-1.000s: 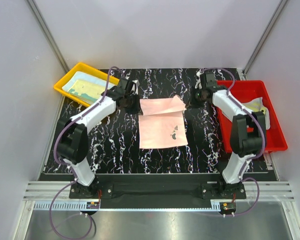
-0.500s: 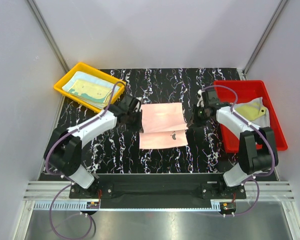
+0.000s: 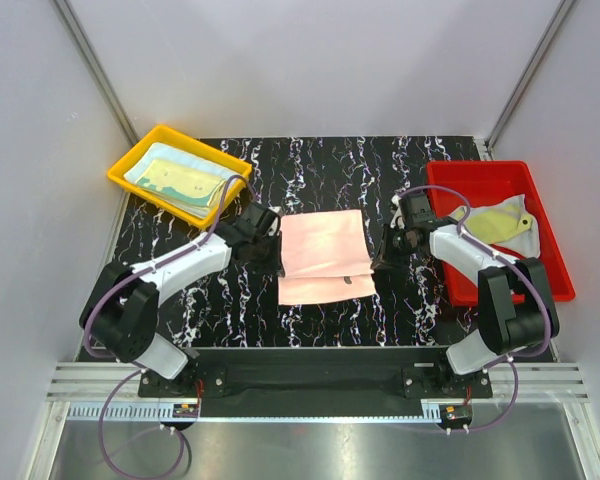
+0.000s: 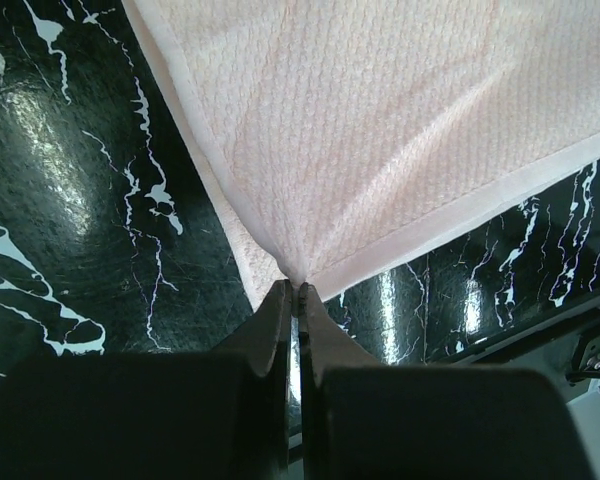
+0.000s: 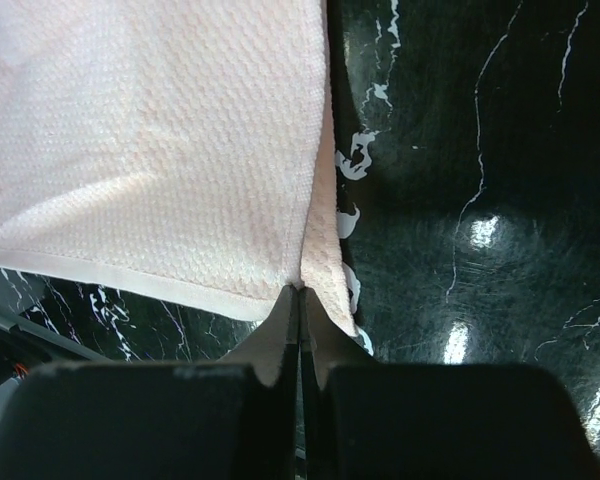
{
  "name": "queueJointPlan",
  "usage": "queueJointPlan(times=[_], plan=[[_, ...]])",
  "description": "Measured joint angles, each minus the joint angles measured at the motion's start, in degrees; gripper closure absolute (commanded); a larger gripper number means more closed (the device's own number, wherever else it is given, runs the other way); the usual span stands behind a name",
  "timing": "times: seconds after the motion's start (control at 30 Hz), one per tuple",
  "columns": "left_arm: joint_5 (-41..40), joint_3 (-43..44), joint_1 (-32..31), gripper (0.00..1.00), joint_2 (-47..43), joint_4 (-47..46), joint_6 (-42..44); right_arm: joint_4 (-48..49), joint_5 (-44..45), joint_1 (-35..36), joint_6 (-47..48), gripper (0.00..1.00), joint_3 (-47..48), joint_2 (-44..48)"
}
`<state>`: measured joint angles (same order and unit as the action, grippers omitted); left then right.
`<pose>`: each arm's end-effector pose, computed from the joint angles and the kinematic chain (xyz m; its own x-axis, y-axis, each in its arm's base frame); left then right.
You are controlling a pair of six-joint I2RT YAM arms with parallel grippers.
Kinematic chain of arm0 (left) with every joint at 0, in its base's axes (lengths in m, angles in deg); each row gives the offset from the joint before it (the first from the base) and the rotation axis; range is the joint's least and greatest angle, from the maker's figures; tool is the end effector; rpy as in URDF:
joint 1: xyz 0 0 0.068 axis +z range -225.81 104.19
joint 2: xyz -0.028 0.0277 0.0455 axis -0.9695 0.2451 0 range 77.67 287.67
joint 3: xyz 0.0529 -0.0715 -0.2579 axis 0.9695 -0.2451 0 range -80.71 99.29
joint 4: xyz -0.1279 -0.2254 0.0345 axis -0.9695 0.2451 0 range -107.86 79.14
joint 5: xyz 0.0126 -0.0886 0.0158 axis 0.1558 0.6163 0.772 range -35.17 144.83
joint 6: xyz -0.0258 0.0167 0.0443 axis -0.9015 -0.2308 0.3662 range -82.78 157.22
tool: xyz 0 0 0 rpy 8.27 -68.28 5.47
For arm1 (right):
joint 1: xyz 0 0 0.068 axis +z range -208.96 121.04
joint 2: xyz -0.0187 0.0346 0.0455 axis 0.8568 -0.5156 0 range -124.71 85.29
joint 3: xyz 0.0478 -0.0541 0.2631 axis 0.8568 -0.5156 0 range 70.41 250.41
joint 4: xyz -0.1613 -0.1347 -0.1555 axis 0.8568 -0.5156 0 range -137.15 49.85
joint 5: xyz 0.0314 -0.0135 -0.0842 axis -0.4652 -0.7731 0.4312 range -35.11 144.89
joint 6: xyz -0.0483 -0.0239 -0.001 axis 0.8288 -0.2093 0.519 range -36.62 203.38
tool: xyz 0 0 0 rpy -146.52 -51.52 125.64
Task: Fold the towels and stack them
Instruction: Fold the towel
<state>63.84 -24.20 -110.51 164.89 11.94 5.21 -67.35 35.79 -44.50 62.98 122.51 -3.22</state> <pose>0.2452 -0.1767 0.2086 -0.9384 0.0130 -0.3452 0.1512 0.9139 -0.3767 0.2815 0.0845 0.1839 -0.9443 0.0967 -0.3146 -0.0509 0.9016 0.4296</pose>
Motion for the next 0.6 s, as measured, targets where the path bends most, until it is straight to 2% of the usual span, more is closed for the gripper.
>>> queueJointPlan(times=[0.33,0.47,0.6], plan=[[0.3,-7.3,-1.2,1.0,-0.7,-4.0,-2.2,2.5,-0.1,1.8,-0.4,1.0,-4.5,1.6],[-0.3,-4.6,-1.2,1.0,-0.4,-1.5,-2.0,1.4,0.0,1.8,-0.2,1.0,-2.7,1.4],[-0.9,1.7,-1.2,1.0,-0.6,1.0,-1.9,-1.6,0.1,1.8,0.7,1.0,3.8,1.6]])
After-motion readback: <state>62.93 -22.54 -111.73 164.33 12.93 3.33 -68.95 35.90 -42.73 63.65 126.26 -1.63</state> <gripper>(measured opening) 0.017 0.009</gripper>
